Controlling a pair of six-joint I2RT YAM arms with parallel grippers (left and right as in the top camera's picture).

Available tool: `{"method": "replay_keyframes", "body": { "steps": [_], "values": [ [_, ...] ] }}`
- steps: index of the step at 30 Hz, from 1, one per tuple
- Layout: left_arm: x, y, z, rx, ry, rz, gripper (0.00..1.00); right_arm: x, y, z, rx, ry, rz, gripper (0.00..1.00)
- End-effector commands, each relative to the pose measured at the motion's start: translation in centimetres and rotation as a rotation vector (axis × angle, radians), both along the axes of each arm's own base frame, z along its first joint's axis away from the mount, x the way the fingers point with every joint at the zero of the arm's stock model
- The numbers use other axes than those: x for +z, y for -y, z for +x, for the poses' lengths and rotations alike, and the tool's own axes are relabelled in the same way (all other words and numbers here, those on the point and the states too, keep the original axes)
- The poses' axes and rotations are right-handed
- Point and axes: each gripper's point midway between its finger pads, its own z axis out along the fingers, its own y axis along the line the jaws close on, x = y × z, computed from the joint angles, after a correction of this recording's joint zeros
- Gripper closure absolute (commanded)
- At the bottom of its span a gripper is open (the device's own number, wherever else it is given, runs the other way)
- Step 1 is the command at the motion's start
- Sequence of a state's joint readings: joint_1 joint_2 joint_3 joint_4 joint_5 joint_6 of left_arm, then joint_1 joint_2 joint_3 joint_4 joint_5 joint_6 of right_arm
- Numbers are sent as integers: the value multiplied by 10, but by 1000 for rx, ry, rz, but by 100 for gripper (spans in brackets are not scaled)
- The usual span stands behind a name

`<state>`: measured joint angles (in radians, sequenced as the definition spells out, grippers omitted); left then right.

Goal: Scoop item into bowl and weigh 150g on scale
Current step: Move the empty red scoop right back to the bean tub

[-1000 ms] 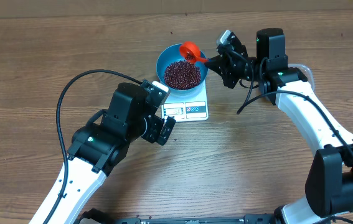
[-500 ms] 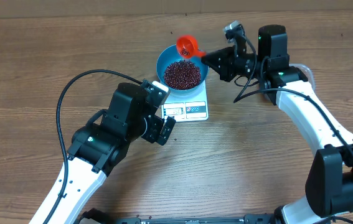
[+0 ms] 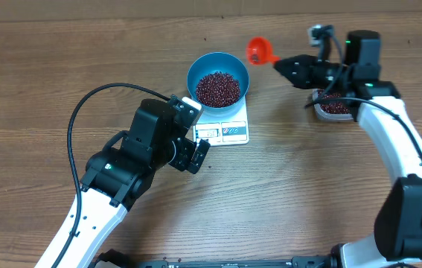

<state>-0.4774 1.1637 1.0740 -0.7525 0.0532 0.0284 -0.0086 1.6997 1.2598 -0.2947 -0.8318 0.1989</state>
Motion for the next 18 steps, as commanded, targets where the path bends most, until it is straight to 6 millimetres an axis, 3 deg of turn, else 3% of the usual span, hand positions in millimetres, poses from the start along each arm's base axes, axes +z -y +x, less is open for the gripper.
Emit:
{"method": "replay_keyframes", "body": {
  "steps": [1,11,18],
  "values": [
    [8,5,2,-6,7,-23,0,24,36,-8,-90,0,1,96],
    [8,5,2,-6,7,-23,1,1,121,-41,-281,-140,-152,96],
    [8,5,2,-6,7,-23,0,2,157,-62,-399,-158,-323,96]
  ]
}}
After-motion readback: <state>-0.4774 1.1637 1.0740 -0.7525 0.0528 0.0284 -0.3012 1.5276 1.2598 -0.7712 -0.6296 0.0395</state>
